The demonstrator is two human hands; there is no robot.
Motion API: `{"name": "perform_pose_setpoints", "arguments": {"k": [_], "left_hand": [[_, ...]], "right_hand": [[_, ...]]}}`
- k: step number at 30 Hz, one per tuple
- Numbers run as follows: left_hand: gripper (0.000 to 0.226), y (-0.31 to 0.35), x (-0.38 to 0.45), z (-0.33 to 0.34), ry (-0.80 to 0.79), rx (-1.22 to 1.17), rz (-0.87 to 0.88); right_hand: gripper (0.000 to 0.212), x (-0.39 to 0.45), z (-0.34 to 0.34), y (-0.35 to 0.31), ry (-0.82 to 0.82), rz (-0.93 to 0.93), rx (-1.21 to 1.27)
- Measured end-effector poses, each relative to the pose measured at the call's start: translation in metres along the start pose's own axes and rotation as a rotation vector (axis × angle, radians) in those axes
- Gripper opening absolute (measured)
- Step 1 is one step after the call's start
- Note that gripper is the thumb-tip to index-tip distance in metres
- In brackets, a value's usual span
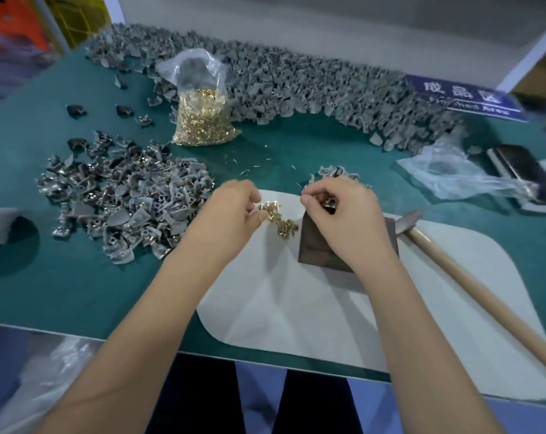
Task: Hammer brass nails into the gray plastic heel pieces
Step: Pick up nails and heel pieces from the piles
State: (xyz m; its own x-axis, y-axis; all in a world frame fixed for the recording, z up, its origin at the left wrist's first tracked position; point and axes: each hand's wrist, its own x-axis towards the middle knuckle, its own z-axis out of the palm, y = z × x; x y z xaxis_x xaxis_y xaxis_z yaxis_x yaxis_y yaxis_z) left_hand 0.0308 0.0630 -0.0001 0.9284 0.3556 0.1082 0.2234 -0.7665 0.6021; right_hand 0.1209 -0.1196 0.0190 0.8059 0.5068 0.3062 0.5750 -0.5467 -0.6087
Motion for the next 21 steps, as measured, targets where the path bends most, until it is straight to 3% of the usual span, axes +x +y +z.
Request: {"name": "perform_pose_setpoints", "arguments": {"k": [4, 13, 16, 21], "left_hand": [[0.007, 0.003, -0.002, 0.002, 0.006, 0.013, 0.0], [0.008, 0.013, -0.005, 0.012, 0.039, 0.09, 0.044], [0.006, 0.025, -0.007, 0.015, 0.105, -0.175, 0.075], [0.006, 0.055, 0.01, 0.02, 0.036, -0.678, 0.008]], "right_hand": [[0.007, -0.001, -0.003, 0.002, 0.001, 0.031, 0.105], [0.01, -0.006, -0.006, 0.004, 0.052, 0.063, 0.225], [0.009, -0.007, -0.006, 0.005, 0.08, 0.058, 0.264], [0.01, -0.001, -0.01, 0.009, 0.18, 0.104, 0.393]]}}
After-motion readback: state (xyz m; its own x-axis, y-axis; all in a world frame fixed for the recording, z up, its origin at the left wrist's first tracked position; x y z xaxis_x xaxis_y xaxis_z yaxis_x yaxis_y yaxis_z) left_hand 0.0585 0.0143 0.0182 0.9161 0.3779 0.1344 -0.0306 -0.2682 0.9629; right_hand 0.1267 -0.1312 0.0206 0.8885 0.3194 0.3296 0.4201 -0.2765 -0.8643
